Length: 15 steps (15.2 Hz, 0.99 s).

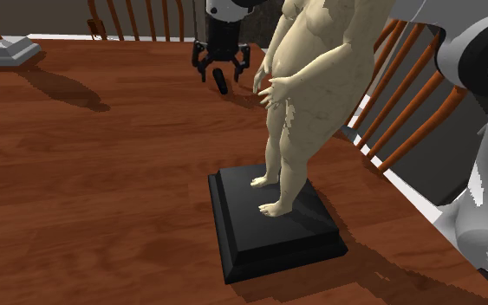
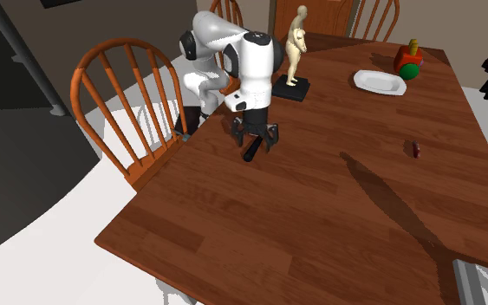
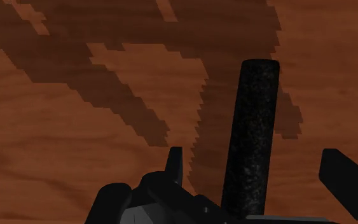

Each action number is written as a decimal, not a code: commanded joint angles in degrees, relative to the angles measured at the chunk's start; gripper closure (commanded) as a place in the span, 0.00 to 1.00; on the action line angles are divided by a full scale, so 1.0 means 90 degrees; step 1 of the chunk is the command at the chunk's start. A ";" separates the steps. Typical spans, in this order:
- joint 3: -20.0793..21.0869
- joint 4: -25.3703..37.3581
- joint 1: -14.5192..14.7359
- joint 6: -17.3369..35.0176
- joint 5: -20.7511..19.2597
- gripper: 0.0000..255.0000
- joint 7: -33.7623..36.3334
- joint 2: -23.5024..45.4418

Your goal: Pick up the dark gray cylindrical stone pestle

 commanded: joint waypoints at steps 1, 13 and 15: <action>-0.0002 -0.0151 -0.0030 0.0111 0.0017 0.00 -0.0008 -0.0047; 0.0001 0.0103 0.0003 -0.0090 -0.0001 1.00 -0.0015 0.0008; 0.0001 0.0374 0.0041 -0.0298 -0.0022 1.00 -0.0022 0.0073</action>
